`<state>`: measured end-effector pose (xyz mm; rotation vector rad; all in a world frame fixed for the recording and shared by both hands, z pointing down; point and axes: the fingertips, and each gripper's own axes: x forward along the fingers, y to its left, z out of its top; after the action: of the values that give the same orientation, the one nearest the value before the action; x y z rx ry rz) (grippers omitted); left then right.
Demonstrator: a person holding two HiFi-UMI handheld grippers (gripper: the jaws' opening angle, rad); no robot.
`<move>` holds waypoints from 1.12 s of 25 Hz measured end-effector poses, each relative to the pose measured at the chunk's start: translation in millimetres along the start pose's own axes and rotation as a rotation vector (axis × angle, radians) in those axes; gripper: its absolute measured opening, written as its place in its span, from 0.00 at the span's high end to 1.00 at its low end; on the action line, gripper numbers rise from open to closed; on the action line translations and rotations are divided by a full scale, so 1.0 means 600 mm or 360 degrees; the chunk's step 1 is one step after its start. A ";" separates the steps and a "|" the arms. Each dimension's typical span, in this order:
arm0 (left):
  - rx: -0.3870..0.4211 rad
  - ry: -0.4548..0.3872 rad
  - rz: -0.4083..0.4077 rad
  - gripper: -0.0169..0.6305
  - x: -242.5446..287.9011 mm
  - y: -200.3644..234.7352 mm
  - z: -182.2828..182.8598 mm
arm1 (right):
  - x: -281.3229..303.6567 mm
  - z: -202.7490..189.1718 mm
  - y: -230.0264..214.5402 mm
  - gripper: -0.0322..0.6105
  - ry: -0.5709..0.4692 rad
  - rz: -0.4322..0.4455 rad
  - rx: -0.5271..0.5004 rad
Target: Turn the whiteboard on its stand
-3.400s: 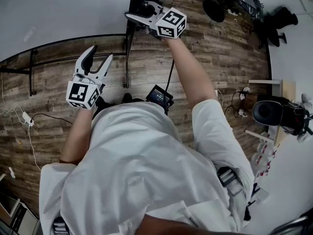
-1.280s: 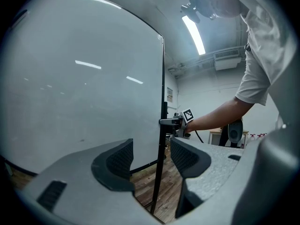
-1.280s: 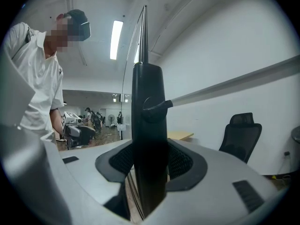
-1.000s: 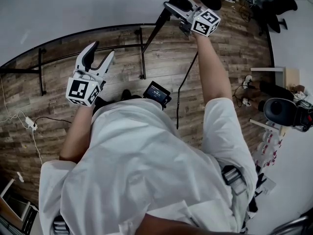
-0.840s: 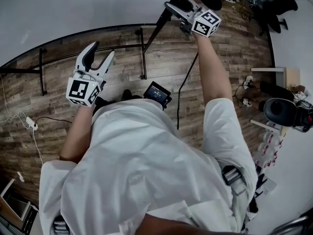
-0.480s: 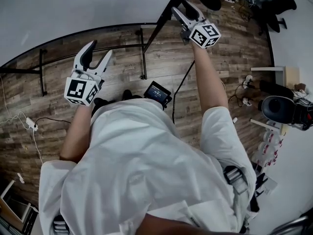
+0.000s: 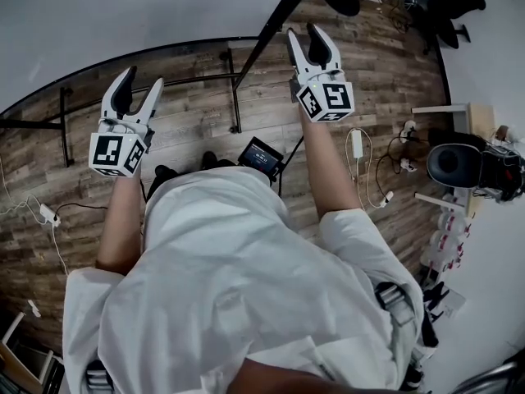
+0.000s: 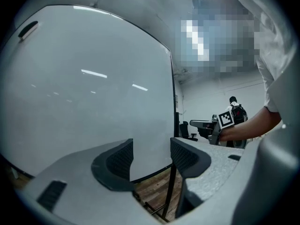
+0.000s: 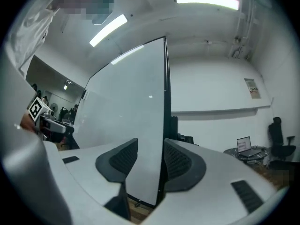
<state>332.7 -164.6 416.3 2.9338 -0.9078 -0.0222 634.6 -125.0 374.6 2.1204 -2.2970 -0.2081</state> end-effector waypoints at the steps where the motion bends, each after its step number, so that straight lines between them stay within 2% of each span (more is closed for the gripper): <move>1: -0.0001 -0.0009 0.0006 0.58 -0.007 0.009 0.004 | -0.003 0.008 0.017 0.68 -0.0005 0.0004 0.0008; 11: 0.0018 -0.0123 0.0010 0.58 -0.109 0.111 0.067 | -0.001 0.062 0.219 0.76 -0.0006 0.0073 -0.0083; 16: 0.0031 -0.0145 0.0014 0.58 -0.178 0.173 0.088 | -0.004 0.087 0.304 0.84 0.0000 0.0053 -0.0102; 23: 0.0030 -0.0149 0.0022 0.58 -0.285 0.260 0.093 | -0.012 0.068 0.420 0.91 0.0065 0.0010 -0.0061; 28: 0.0025 -0.0122 -0.0006 0.58 -0.339 0.292 0.082 | -0.017 0.058 0.496 0.94 0.0078 -0.0022 -0.0010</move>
<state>64.7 -197.0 378.3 2.9676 -0.9164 -0.1294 337.1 -89.2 371.7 2.1142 -2.2530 -0.1614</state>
